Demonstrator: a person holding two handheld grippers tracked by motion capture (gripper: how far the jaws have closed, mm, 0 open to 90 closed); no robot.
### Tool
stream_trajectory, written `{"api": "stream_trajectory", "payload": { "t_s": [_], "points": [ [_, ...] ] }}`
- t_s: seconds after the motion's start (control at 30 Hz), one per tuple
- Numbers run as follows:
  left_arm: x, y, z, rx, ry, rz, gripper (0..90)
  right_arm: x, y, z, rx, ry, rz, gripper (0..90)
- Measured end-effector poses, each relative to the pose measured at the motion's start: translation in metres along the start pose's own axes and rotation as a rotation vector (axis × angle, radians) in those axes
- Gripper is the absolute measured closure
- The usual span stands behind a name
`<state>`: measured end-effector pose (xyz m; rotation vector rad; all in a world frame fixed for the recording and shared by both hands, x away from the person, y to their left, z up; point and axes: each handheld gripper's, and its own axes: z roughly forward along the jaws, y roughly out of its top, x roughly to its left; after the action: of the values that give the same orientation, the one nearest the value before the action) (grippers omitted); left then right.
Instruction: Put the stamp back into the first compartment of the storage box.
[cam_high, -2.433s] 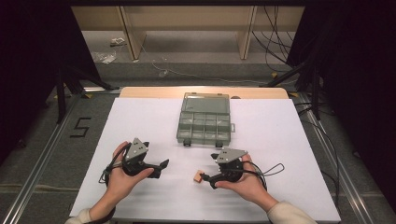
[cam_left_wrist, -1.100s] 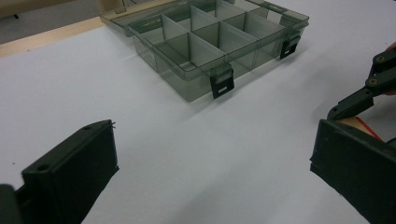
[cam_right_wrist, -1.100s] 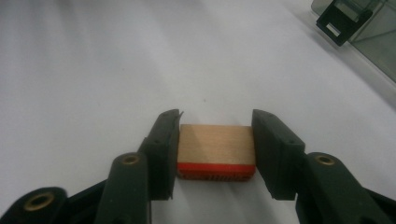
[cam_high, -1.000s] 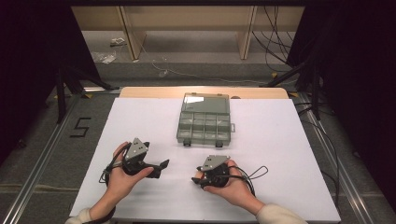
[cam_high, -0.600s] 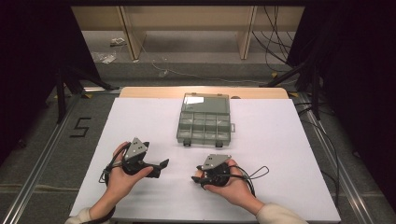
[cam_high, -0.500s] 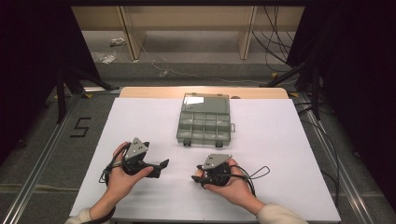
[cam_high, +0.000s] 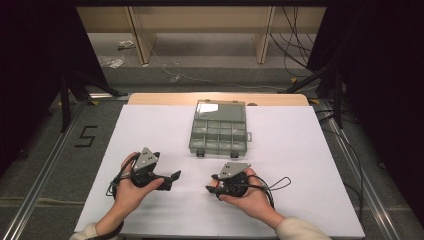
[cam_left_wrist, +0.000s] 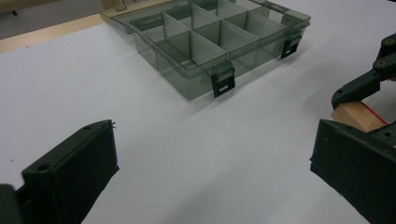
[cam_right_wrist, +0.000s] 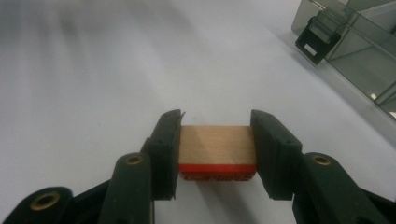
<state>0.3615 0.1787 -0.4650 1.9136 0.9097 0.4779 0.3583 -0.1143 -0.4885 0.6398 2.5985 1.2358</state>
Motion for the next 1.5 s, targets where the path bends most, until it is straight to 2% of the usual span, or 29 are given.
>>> {"api": "stream_trajectory", "payload": {
  "t_s": [0.37, 0.87, 1.5],
  "points": [
    [0.001, -0.001, 0.001, 0.001, -0.002, -0.001, 0.0, -0.003, 0.004, -0.003, -0.014, -0.01, 0.002, 55.9],
    [0.001, 0.0, 0.001, -0.002, 0.007, -0.002, 0.2, -0.012, 0.011, -0.011, -0.037, -0.052, 0.007, 55.9],
    [0.0, 0.001, 0.002, -0.005, 0.005, -0.004, 0.1, -0.024, 0.02, -0.01, -0.055, -0.095, 0.023, 56.0]
  ]
}}
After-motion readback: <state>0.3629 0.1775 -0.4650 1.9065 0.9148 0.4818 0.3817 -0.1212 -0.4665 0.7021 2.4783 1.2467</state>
